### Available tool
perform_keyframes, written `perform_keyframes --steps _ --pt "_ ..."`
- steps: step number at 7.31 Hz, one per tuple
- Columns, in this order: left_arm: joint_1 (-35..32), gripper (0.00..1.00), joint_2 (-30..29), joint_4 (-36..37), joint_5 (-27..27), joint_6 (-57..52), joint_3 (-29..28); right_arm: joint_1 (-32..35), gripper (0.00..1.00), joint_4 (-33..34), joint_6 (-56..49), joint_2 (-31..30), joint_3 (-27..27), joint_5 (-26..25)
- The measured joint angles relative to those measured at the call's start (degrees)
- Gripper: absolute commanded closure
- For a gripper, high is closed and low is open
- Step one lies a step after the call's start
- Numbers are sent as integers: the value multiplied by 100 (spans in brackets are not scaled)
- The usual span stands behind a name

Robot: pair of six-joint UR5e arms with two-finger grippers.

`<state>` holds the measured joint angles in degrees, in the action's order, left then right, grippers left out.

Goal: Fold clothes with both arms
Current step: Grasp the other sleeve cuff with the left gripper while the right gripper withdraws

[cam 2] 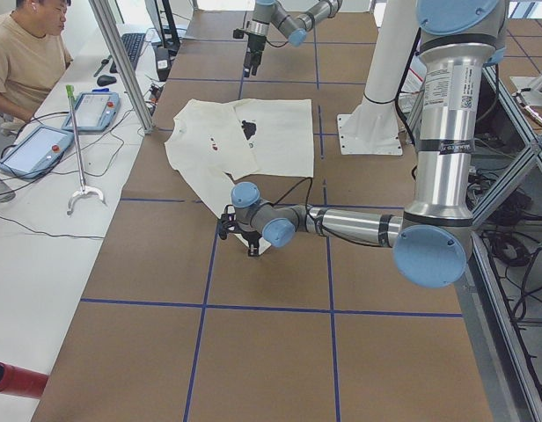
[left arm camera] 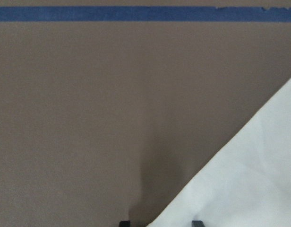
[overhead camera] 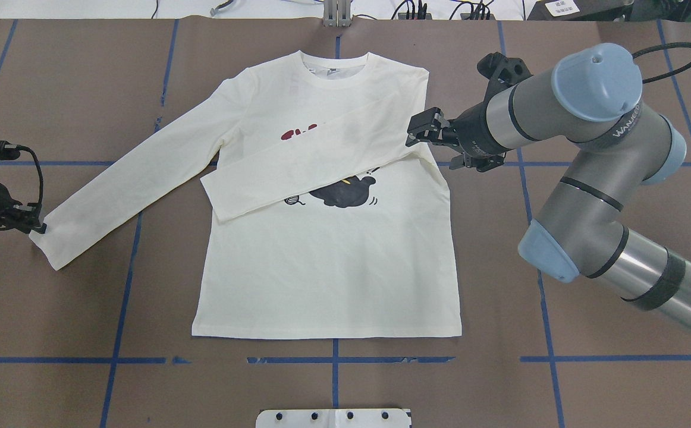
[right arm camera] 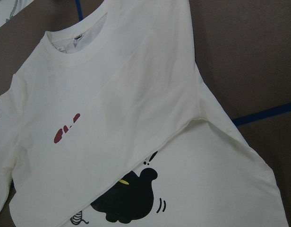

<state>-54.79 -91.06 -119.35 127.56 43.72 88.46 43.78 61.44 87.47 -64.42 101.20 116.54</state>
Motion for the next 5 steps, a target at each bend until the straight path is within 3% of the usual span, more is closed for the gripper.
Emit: perform_keyframes --steps 2,5 --pt "-1 100 2 21 63 1 111 1 0 0 6 -9 20 -4" --pt "-20 100 -208 433 804 314 1247 116 0 -2 -6 -302 300 162"
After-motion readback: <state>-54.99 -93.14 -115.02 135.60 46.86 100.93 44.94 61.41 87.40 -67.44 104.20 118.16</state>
